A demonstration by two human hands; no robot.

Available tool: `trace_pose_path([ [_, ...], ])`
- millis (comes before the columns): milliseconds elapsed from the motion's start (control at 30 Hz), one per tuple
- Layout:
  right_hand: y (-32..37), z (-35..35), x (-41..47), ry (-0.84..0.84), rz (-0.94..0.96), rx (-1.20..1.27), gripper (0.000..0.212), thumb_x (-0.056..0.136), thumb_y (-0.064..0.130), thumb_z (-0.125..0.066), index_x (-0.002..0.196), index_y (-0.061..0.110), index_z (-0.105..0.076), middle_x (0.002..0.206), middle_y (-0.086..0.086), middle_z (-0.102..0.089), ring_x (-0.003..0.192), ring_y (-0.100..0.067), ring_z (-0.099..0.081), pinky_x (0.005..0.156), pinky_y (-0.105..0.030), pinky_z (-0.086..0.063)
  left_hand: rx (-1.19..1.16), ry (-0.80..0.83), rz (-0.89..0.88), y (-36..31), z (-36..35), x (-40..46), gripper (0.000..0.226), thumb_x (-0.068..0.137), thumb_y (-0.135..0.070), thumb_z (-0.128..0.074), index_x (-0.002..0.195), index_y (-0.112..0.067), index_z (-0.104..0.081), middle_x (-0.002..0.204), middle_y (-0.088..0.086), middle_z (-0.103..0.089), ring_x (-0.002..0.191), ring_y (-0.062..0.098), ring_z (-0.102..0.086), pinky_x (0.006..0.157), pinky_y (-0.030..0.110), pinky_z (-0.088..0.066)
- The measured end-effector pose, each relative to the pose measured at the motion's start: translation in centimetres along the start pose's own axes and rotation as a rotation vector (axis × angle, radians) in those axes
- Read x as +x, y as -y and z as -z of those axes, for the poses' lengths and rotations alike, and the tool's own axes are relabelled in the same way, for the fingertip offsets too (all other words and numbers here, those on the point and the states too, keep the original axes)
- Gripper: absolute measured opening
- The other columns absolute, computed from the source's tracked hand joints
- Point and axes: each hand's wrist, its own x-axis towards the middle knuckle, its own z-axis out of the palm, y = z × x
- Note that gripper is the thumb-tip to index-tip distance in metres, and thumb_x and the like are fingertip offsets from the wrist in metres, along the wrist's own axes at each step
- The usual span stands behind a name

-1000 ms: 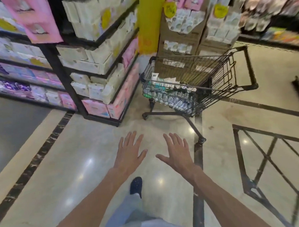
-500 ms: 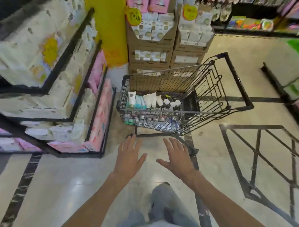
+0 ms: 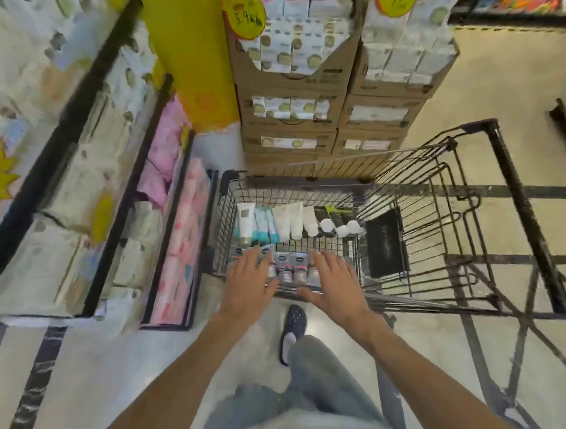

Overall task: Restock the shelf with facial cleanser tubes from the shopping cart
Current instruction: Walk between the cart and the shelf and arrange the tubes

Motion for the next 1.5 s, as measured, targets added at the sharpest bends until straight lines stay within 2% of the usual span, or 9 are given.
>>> trace_pose_path([
  [300,-2.2,-0.2,12.9,0.110,-0.065,0.050,0.084,0.092,0.063,-0.058,0.157,0.020,-0.027,0.158,-0.007,-0.037,0.145,-0.029,-0.036,0.117,-0.049,-0.032,-0.070,0.119,0.136,2.8,-0.9,14.2,0.065,0.104,-0.042,-0.051,0.160,-0.021,-0.024,0.168,0.011,-0.019,0.155,0.031,-0.019,0.125,0.049,-0.023],
  [433,-3.1,-3.5,17.7,0.171,-0.118,0.057,0.088,0.093,0.062,-0.058,0.160,0.020,-0.019,0.160,-0.009,-0.032,0.147,-0.029,-0.032,0.118,-0.050,-0.032,-0.121,0.174,0.263,6.3,-4.7,19.4,0.067,0.102,-0.042,-0.054,0.158,-0.018,-0.027,0.163,0.014,-0.027,0.150,0.034,-0.028,0.121,0.050,-0.032],
  [667,-4.8,-11.5,23.6,0.260,-0.200,0.130,0.089,0.096,0.062,-0.054,0.162,0.022,-0.011,0.166,-0.010,-0.023,0.152,-0.030,-0.024,0.123,-0.049,-0.023,-0.270,0.176,0.474,11.3,-12.5,25.9,0.071,0.105,-0.036,-0.052,0.163,-0.025,-0.013,0.169,0.011,-0.015,0.154,0.033,-0.021,0.119,0.051,-0.035],
  [767,-5.3,-14.4,24.8,0.266,-0.241,0.196,0.084,0.097,0.059,-0.055,0.162,0.021,-0.016,0.165,-0.009,-0.025,0.151,-0.029,-0.024,0.122,-0.049,-0.020,-0.350,0.130,0.533,13.1,-15.9,27.8,0.077,0.102,-0.031,-0.059,0.161,-0.030,-0.010,0.166,0.011,-0.015,0.151,0.035,-0.024,0.115,0.052,-0.039],
  [833,-5.6,-16.2,25.5,0.255,-0.262,0.224,0.084,0.095,0.059,-0.055,0.161,0.020,-0.020,0.162,-0.010,-0.030,0.147,-0.030,-0.031,0.119,-0.049,-0.027,-0.377,0.106,0.548,13.9,-17.7,28.6,0.084,0.100,-0.030,-0.061,0.161,-0.033,-0.004,0.164,0.014,-0.015,0.150,0.036,-0.023,0.118,0.054,-0.035],
  [900,-5.8,-17.9,25.9,0.263,-0.289,0.241,0.085,0.094,0.060,-0.056,0.160,0.020,-0.021,0.161,-0.010,-0.031,0.146,-0.031,-0.033,0.119,-0.051,-0.031,-0.293,0.034,0.547,14.5,-19.0,28.9,0.090,0.096,-0.030,-0.066,0.161,-0.034,-0.004,0.154,0.017,-0.028,0.138,0.037,-0.034,0.110,0.053,-0.043],
  [1133,-5.5,-20.4,26.1,0.261,-0.341,0.303,0.084,0.092,0.061,-0.060,0.157,0.022,-0.023,0.157,-0.004,-0.035,0.143,-0.026,-0.037,0.116,-0.051,-0.037,-0.299,-0.164,0.521,14.5,-20.2,29.0,0.073,0.097,-0.036,-0.064,0.158,-0.021,-0.026,0.140,0.013,-0.043,0.124,0.030,-0.040,0.097,0.044,-0.046],
  [1333,-4.0,-19.1,28.8,0.225,-0.357,0.275,0.072,0.098,0.049,-0.060,0.156,0.018,-0.028,0.146,-0.008,-0.046,0.134,-0.028,-0.047,0.106,-0.048,-0.048,-0.443,-0.156,0.565,13.6,-18.3,28.1,0.077,0.094,-0.016,-0.069,0.157,-0.023,-0.025,0.143,0.009,-0.046,0.130,0.028,-0.043,0.102,0.047,-0.047],
  [1500,-1.7,-18.8,33.3,0.164,-0.381,0.239,0.070,0.102,0.044,-0.055,0.154,0.006,-0.029,0.145,-0.015,-0.045,0.133,-0.032,-0.046,0.110,-0.044,-0.045,-0.528,-0.094,0.598,13.4,-16.5,24.8,0.084,0.086,-0.016,-0.072,0.153,-0.038,-0.025,0.138,0.002,-0.049,0.126,0.022,-0.046,0.090,0.043,-0.052],
])
